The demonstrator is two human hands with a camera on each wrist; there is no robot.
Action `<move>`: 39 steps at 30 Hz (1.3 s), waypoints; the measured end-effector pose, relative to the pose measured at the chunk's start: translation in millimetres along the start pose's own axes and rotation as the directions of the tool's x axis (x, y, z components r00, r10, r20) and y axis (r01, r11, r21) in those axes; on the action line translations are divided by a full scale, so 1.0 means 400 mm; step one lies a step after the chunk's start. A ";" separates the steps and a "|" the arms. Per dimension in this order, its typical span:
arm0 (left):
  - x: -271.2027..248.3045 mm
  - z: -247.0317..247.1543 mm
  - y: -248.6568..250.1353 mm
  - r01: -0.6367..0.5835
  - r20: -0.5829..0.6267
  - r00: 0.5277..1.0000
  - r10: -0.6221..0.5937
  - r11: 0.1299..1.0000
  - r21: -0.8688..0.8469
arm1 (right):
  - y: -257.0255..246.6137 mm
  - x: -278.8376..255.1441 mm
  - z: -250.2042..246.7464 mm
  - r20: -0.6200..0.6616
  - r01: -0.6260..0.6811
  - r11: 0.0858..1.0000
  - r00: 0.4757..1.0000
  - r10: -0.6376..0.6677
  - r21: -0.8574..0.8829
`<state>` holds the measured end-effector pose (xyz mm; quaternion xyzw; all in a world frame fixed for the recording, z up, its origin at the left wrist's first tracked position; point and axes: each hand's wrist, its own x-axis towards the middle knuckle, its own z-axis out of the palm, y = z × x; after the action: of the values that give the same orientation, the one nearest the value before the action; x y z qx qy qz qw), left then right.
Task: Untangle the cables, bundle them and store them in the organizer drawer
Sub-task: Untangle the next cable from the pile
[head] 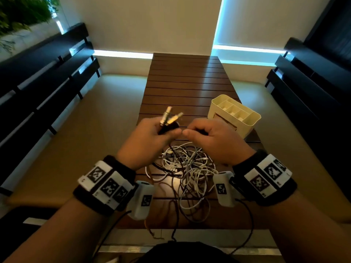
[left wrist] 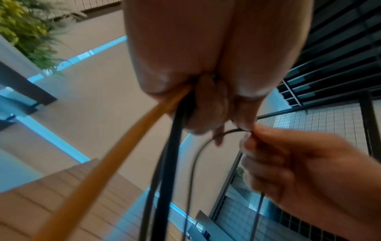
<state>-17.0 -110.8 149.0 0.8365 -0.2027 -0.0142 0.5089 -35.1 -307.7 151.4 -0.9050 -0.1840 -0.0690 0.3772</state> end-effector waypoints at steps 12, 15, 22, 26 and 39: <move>-0.001 -0.084 -0.040 0.149 0.001 0.985 -0.170 0.860 -0.488 | 0.113 -0.065 0.002 0.009 -0.305 0.923 0.950 0.312 0.236; -0.004 -0.063 -0.063 0.262 0.110 0.965 -0.238 0.893 -0.367 | 0.056 -0.064 -0.029 -0.011 -0.246 0.926 0.966 0.260 0.287; 0.024 -0.011 -0.086 0.305 0.129 0.952 -0.277 0.890 -0.340 | 0.000 -0.088 -0.033 0.055 -0.250 0.956 0.968 0.245 0.153; 0.032 -0.008 -0.080 0.302 0.154 0.952 -0.263 0.888 -0.348 | -0.018 -0.131 -0.016 0.333 -0.356 0.914 0.900 0.281 0.193; 0.027 -0.009 -0.058 0.214 0.089 0.977 -0.196 0.836 -0.505 | 0.034 -0.132 0.024 0.468 -0.391 0.895 0.763 0.445 -0.213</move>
<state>1.1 -102.2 132.9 0.6878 -0.1094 -0.1358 0.7047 -78.8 -324.7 122.0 -0.9271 -0.0662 0.2470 0.2741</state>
